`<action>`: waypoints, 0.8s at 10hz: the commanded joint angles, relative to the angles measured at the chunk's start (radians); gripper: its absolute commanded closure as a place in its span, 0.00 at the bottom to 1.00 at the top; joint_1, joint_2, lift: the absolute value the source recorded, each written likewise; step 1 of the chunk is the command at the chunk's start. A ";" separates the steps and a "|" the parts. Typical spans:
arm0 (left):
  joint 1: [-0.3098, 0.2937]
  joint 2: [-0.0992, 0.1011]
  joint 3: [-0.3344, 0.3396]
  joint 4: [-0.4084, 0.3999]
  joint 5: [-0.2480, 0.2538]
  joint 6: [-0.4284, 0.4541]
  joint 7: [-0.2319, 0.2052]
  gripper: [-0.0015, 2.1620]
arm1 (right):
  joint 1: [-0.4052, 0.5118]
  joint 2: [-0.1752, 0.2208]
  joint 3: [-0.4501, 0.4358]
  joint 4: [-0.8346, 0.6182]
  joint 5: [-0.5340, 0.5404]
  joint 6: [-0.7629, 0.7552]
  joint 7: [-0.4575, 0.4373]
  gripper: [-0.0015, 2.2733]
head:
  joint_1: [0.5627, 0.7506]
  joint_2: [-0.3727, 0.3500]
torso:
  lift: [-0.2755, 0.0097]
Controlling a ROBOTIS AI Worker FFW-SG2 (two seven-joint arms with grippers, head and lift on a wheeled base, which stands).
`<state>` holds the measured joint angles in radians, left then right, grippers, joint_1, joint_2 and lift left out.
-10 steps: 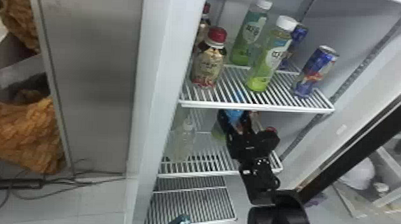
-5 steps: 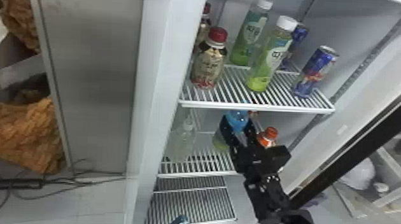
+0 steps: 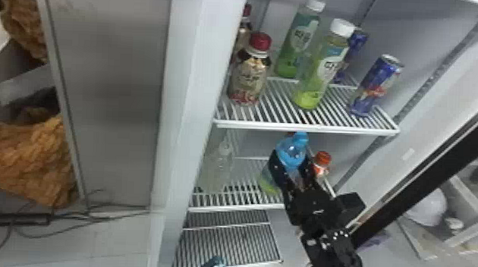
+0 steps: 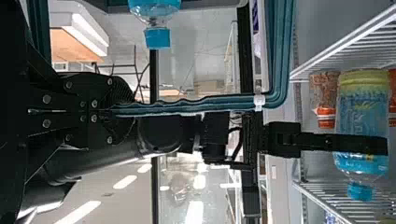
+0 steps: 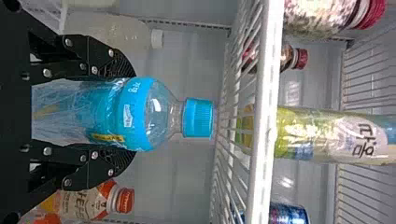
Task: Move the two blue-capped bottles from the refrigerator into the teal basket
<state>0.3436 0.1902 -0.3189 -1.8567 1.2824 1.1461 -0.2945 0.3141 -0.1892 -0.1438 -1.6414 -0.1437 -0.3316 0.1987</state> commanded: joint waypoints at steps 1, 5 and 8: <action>0.000 0.000 0.001 0.000 0.000 0.000 0.000 0.53 | 0.039 0.004 -0.003 -0.029 -0.004 0.008 0.013 0.34 | 0.70 0.03 | 0.47; 0.002 0.000 0.004 0.000 0.000 -0.002 -0.002 0.53 | 0.164 0.025 -0.060 -0.179 -0.019 0.064 0.102 0.33 | 0.70 0.03 | 0.47; 0.005 -0.002 0.006 0.000 0.000 -0.002 -0.002 0.53 | 0.312 0.039 -0.089 -0.390 -0.047 0.160 0.140 0.33 | 0.70 0.03 | 0.47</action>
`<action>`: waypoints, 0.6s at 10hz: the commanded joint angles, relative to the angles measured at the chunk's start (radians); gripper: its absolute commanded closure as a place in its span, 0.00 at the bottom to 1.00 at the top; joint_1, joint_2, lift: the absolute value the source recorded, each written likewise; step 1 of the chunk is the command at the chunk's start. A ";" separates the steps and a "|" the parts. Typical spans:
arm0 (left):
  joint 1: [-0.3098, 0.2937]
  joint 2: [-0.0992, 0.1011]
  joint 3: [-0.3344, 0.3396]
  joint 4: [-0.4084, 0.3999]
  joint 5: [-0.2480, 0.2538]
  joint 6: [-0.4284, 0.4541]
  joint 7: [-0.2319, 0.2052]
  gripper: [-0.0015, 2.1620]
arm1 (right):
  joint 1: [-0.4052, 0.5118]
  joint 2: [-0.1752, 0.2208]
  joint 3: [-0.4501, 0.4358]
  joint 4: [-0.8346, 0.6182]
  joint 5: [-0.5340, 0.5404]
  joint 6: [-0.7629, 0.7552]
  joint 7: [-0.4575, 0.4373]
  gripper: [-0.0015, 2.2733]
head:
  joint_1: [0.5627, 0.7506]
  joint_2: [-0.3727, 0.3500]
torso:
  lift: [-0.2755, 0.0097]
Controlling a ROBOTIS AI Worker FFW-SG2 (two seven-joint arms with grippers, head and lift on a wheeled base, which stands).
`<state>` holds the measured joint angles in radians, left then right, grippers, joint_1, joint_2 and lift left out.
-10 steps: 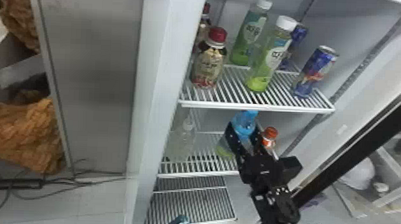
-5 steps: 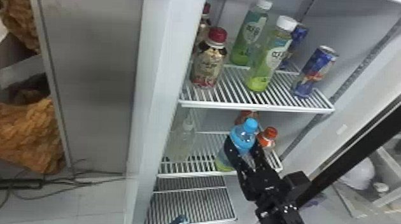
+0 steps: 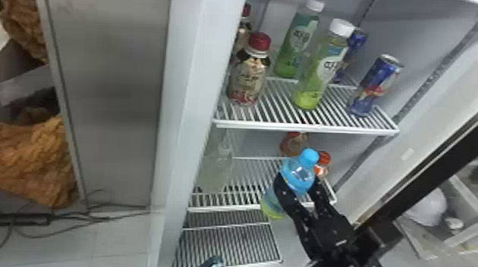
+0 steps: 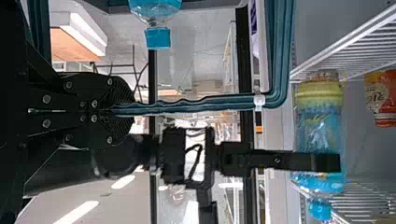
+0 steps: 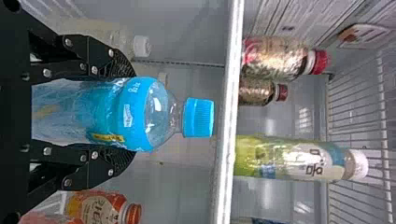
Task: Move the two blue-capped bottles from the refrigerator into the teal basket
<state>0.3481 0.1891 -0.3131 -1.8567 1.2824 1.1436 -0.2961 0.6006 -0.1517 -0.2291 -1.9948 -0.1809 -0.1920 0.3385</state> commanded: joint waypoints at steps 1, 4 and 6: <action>0.000 0.000 0.000 0.000 0.000 0.000 -0.002 0.53 | 0.069 0.001 -0.012 -0.095 -0.022 0.079 0.025 0.33 | 0.70 0.03 | 0.47; 0.003 0.000 0.002 0.000 -0.002 0.000 -0.002 0.53 | 0.116 0.004 -0.036 -0.179 -0.042 0.199 0.097 0.33 | 0.70 0.03 | 0.47; 0.003 0.001 0.002 0.000 -0.002 0.000 -0.002 0.53 | 0.116 0.006 -0.035 -0.193 -0.068 0.273 0.160 0.33 | 0.70 0.03 | 0.47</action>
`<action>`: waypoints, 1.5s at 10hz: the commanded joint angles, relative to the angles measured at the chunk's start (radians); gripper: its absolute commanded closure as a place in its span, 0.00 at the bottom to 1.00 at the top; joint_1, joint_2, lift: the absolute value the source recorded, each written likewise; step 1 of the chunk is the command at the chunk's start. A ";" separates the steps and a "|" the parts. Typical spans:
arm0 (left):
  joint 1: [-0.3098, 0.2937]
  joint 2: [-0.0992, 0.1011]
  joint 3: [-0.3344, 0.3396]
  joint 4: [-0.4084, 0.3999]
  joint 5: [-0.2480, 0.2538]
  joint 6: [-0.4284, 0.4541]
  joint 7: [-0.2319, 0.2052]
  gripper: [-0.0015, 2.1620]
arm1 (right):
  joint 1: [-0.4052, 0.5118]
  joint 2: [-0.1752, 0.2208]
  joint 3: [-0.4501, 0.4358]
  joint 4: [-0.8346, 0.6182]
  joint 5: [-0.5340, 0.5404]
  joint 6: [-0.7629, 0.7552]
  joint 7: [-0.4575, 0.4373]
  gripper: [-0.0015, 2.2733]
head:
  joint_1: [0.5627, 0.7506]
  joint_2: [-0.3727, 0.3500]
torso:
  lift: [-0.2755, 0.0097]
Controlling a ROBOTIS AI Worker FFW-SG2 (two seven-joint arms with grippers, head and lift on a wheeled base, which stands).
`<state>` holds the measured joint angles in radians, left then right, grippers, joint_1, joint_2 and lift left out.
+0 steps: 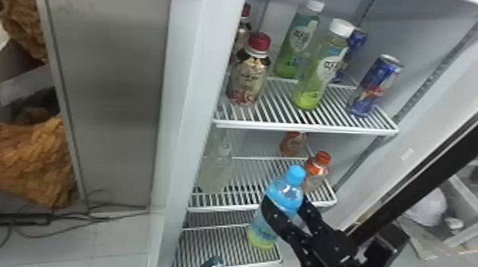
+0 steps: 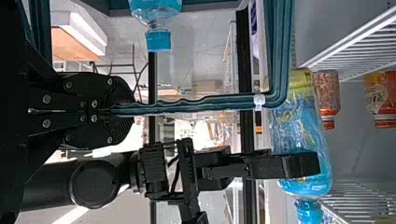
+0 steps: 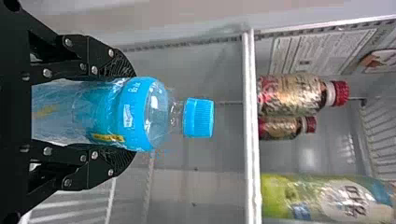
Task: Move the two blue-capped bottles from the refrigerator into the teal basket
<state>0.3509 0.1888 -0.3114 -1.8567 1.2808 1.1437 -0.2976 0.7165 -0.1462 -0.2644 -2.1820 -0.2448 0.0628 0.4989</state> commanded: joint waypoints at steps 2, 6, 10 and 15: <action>0.000 0.000 0.001 0.000 0.002 0.000 0.000 0.53 | 0.007 0.005 0.001 -0.013 -0.034 0.082 0.050 0.33 | 0.70 0.03 | 0.47; 0.005 0.001 0.005 0.000 -0.001 0.000 -0.005 0.53 | 0.093 -0.007 -0.001 -0.171 -0.076 0.340 0.078 0.33 | 0.70 0.03 | 0.47; 0.007 0.003 0.005 0.000 -0.003 0.002 -0.005 0.53 | 0.111 0.005 -0.003 -0.163 -0.137 0.435 0.079 0.33 | 0.70 0.03 | 0.47; 0.007 0.001 0.005 0.000 -0.003 0.000 -0.005 0.53 | 0.103 0.025 -0.001 -0.114 -0.182 0.514 0.095 0.33 | 0.70 0.03 | 0.47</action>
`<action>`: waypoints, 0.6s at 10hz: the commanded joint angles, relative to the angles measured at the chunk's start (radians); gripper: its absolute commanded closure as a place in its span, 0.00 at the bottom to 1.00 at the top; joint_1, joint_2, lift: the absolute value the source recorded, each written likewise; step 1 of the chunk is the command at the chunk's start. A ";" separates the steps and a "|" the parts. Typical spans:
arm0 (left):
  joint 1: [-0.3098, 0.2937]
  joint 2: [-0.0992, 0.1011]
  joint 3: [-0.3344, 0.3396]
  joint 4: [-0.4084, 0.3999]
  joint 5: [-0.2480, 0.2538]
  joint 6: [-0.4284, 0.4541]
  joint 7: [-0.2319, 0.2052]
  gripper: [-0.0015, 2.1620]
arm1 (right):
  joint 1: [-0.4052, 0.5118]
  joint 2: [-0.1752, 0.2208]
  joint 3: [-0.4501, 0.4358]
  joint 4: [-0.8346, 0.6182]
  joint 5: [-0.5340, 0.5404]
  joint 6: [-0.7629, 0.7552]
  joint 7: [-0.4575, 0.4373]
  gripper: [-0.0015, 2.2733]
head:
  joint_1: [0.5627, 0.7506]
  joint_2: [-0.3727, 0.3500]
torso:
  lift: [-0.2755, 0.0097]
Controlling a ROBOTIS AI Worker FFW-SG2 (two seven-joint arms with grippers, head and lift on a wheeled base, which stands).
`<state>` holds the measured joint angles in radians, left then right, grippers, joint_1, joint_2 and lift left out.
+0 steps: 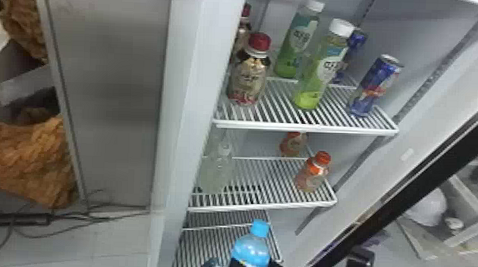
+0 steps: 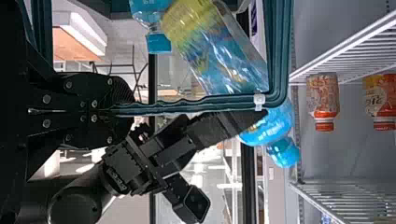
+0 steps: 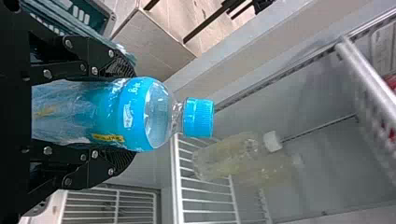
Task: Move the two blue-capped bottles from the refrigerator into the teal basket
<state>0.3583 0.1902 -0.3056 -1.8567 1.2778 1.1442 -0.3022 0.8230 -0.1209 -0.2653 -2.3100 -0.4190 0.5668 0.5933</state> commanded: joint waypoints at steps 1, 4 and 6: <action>0.000 0.000 0.000 0.000 0.002 -0.001 0.000 0.53 | -0.025 0.000 0.003 0.070 -0.030 0.017 0.016 0.33 | 0.70 0.03 | 0.47; 0.000 -0.002 -0.001 0.000 0.000 -0.001 0.000 0.53 | -0.109 -0.008 0.003 0.176 0.000 0.042 0.100 0.21 | 0.70 0.03 | 0.47; 0.000 -0.002 0.000 0.000 0.002 -0.001 0.000 0.53 | -0.111 -0.010 0.001 0.183 0.002 0.017 0.111 0.17 | 0.70 0.03 | 0.47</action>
<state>0.3583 0.1885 -0.3055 -1.8564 1.2785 1.1443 -0.3029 0.7123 -0.1302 -0.2630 -2.1312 -0.4159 0.5970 0.7043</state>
